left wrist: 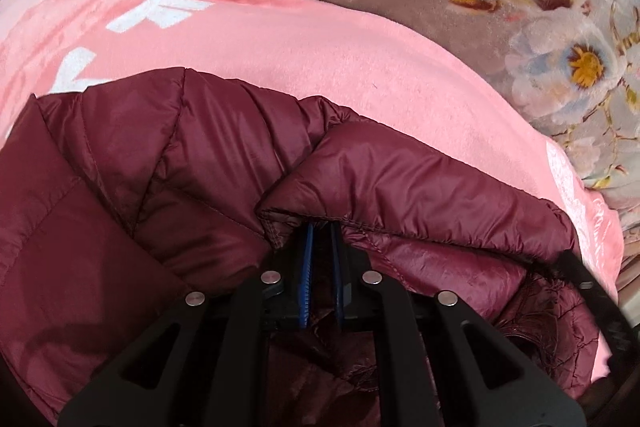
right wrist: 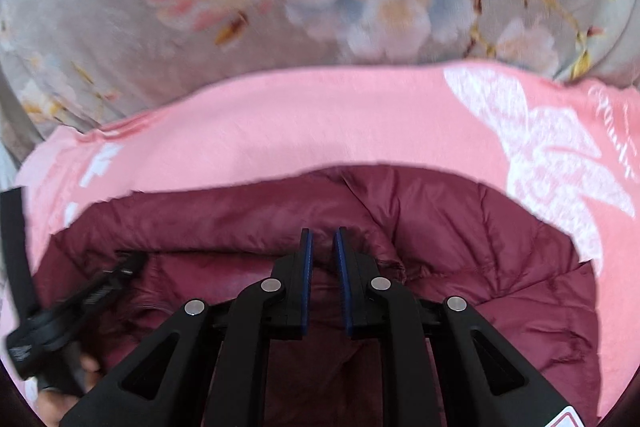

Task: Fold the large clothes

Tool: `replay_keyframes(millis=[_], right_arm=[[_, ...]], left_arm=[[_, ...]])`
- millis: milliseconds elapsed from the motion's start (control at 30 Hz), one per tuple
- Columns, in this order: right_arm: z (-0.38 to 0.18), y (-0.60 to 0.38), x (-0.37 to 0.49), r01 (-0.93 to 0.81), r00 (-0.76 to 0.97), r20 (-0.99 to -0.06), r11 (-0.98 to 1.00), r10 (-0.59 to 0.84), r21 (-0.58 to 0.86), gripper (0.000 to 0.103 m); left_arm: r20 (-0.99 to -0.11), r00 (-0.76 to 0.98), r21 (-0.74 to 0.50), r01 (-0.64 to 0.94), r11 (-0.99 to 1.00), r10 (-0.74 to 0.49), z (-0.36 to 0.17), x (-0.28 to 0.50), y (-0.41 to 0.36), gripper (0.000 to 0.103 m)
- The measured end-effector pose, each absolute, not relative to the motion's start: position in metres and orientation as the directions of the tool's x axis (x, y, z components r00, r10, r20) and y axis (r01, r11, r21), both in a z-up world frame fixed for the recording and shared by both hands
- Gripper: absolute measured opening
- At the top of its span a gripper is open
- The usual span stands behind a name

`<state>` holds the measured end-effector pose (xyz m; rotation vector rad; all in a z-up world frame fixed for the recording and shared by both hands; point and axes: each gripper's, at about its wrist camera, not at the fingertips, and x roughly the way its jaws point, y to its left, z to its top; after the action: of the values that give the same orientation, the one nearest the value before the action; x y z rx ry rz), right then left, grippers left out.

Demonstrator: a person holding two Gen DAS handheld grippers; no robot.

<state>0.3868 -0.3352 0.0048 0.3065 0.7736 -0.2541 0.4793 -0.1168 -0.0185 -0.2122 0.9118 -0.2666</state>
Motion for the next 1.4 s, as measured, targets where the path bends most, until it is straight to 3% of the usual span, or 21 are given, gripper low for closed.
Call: replay_keyframes(millis=[133,767,1400], right_arm=[[-0.015,-0.343,0.394,0.353,0.654,-0.75,0.915,-0.094,0.193,0.006],[-0.021,-0.327,0.403,0.356,0.608,-0.77,0.933,-0.193,0.047,0.005],[-0.02,-0.326,0.402,0.355,0.605,-0.771,0.934,-0.2,0.036,0.005]], left_arm=[[-0.749,0.589,-0.274,0.14,0.952,-0.302,-0.019,0.478,-0.117,0.008],[-0.771,0.619,-0.074,0.15,0.986,-0.152,-0.018,0.474,-0.142,0.008],[-0.771,0.631,0.005,0.148,0.989,-0.091,-0.017,0.471,-0.152,0.008]])
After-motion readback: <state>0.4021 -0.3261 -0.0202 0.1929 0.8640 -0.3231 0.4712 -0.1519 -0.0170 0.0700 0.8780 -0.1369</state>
